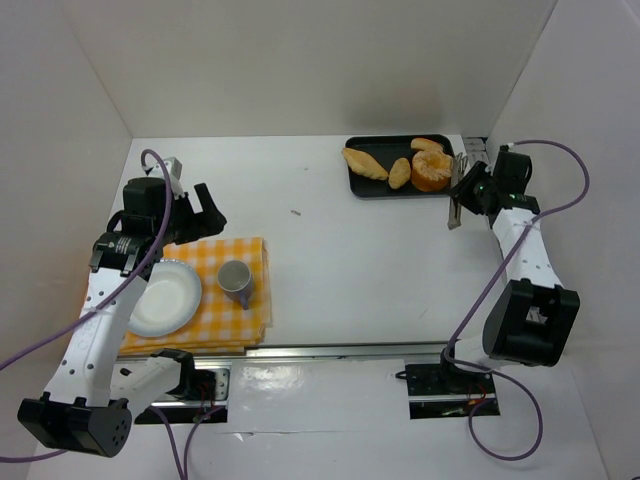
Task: Place the bread
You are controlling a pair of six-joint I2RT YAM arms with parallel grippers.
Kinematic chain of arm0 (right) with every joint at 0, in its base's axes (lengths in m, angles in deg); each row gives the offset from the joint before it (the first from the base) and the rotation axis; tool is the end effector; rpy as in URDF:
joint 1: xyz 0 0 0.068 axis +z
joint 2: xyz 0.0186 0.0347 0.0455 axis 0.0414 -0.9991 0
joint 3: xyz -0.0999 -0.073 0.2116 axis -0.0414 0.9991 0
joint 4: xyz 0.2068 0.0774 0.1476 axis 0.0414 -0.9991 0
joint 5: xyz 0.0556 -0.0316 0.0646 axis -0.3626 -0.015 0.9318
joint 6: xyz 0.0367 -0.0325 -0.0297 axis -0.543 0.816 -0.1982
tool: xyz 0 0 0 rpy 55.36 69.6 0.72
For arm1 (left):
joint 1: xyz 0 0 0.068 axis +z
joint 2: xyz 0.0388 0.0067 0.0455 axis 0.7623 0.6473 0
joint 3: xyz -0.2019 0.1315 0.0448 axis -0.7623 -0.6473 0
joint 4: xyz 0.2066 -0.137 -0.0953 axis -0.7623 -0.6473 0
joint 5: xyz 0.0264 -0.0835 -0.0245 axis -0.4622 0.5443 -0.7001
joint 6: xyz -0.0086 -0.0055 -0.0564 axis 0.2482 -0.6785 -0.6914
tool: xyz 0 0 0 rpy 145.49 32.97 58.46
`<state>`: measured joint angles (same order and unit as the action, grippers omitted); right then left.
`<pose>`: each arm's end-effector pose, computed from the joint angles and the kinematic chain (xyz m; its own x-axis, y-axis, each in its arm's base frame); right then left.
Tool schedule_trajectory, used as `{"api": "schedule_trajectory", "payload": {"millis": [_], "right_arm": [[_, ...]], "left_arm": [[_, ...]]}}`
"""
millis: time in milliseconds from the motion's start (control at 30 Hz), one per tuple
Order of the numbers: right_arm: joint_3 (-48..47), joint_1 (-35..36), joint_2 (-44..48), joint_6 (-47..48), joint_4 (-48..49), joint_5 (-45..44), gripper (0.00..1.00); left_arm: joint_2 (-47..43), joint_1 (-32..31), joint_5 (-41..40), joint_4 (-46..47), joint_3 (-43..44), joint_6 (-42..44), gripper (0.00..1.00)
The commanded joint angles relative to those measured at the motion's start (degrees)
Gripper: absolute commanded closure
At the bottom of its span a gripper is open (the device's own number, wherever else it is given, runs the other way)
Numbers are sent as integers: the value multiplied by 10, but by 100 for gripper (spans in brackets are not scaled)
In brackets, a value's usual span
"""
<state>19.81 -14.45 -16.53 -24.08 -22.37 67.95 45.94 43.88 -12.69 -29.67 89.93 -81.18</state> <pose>0.3229 -0.0612 0.2710 -0.5249 0.5048 -0.6853 0.2845 0.8629 0.4177 0.2259 -0.0241 0.3480 -0.5201 -0.3837 -0.7631 -0.1097 0.9160 -0.3859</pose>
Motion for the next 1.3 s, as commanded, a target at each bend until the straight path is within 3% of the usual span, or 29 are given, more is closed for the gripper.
{"api": "schedule_trajectory", "payload": {"millis": [0, 233, 533, 1267], "right_arm": [[-10, -33, -2, -35, 39, 87, 60], [-10, -58, -8, -60, 58, 122, 48], [-23, -58, -20, -59, 43, 50, 41], [-47, -58, -132, -83, 138, 111, 40]], "left_arm": [[-1, -1, 11, 11, 20, -4, 0], [4, -1, 17, 11, 20, -9, 0], [4, -1, 17, 11, 20, -9, 0], [4, -1, 17, 16, 25, -15, 0]]}}
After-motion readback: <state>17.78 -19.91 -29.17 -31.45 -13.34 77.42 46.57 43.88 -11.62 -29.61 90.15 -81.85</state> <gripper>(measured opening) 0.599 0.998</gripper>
